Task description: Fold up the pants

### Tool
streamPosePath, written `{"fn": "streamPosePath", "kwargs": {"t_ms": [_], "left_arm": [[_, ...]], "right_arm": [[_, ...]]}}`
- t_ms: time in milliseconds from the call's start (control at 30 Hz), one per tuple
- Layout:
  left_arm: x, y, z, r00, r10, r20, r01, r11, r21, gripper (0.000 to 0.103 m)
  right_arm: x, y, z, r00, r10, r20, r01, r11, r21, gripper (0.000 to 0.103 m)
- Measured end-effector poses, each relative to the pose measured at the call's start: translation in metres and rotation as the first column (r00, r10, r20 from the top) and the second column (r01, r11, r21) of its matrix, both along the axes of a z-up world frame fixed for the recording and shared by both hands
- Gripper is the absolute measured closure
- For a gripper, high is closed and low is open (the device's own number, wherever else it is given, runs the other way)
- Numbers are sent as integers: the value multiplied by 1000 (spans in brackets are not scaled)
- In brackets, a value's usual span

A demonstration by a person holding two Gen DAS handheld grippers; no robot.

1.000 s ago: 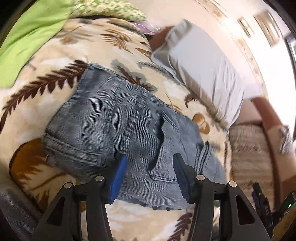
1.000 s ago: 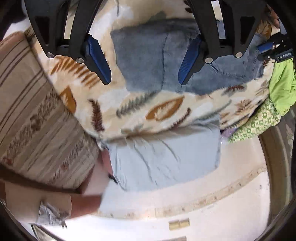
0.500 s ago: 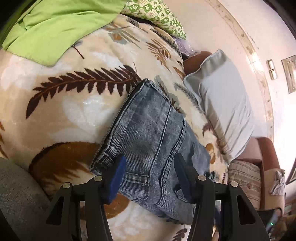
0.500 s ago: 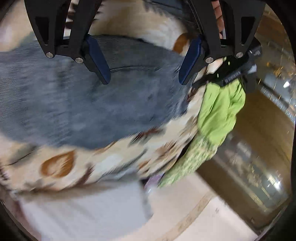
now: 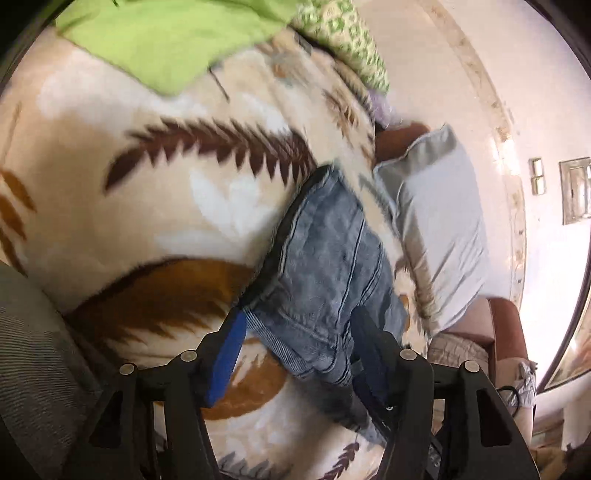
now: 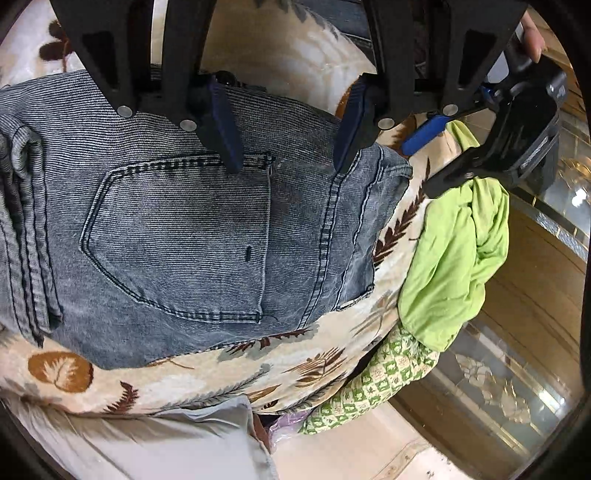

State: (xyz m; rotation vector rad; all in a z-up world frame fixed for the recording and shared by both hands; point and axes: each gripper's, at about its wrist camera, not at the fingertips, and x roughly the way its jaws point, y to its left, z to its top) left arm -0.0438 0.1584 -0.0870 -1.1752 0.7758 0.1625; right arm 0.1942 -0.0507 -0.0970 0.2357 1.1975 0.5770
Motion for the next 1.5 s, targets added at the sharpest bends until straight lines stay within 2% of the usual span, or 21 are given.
{"fn": "streamPosePath", "kwargs": {"t_ms": [100, 133, 167, 200, 400, 567, 600, 633, 667, 700, 767, 833, 900, 967, 1033, 1100, 1200, 1300, 1400, 1433, 1500], "left_arm": [[11, -18, -6, 998, -56, -23, 56, 998, 10, 45], [16, -23, -12, 996, -80, -42, 80, 997, -16, 45], [20, -27, -23, 994, -92, -53, 88, 992, -88, 46], [20, -28, -25, 996, -78, -42, 73, 991, -110, 45], [29, -29, -22, 998, -22, -63, 17, 997, -75, 47], [41, -7, -23, 993, 95, -73, -102, 990, -94, 50], [45, -5, -22, 992, 100, -79, -107, 990, -92, 55], [49, -5, -19, 991, 100, -84, -106, 992, -74, 60], [53, -7, -17, 992, 90, -90, -95, 994, -51, 76], [59, -9, -14, 993, 77, -94, -79, 997, -23, 84], [62, -15, -3, 993, 82, -88, -79, 996, 35, 87], [69, -29, 12, 994, 67, -83, -54, 987, 150, 86], [82, -41, 19, 991, 54, -122, -21, 966, 256, 80], [96, -44, 13, 981, 45, -189, 14, 955, 297, 79], [101, -47, 17, 984, 45, -171, 13, 947, 321, 83], [101, -61, 33, 989, 20, -144, 40, 914, 403, 89], [107, -101, 74, 993, -62, -96, 107, 803, 587, 90], [114, -142, 110, 986, -159, -46, 146, 705, 694, 91], [112, -182, 136, 964, -265, 12, 168, 644, 746, 93], [114, -201, 144, 949, -314, 30, 179, 615, 768, 93], [108, -228, 151, 914, -402, 57, 207, 581, 787, 93]], "right_arm": [[-1, -4, 0, 1000, 1, -7, -1, 1000, 9, 50], [0, -7, -1, 1000, -1, -12, 1, 1000, 21, 50], [1, -8, -2, 1000, -1, -16, 1, 1000, 26, 51], [2, -10, -3, 1000, -2, -24, 3, 1000, 31, 51], [3, -18, -8, 999, -5, -41, 7, 998, 67, 51], [2, -26, -11, 999, -3, -54, 8, 995, 98, 51], [2, -27, -11, 998, -2, -59, 8, 994, 105, 51], [2, -29, -12, 998, 0, -64, 8, 994, 113, 51], [3, -30, -12, 998, 2, -67, 7, 993, 121, 51], [3, -31, -12, 998, 5, -69, 3, 992, 128, 51], [5, -34, -11, 997, 15, -77, -4, 991, 137, 52], [6, -42, -3, 998, 8, -61, 2, 988, 155, 49], [8, -52, 3, 999, -27, -35, 32, 986, 162, 39], [14, -61, -2, 996, -72, -60, 82, 981, 177, 39], [17, -65, -11, 992, -79, -101, 97, 977, 188, 41], [15, -71, -8, 992, -72, -101, 92, 973, 211, 45], [14, -94, 17, 992, -109, -61, 122, 945, 303, 45], [18, -129, 48, 988, -152, -23, 150, 919, 365, 45], [20, -161, 64, 983, -184, 8, 167, 910, 380, 44], [19, -175, 68, 979, -202, 20, 180, 908, 378, 44], [19, -199, 70, 971, -234, 39, 203, 907, 370, 44]]}}
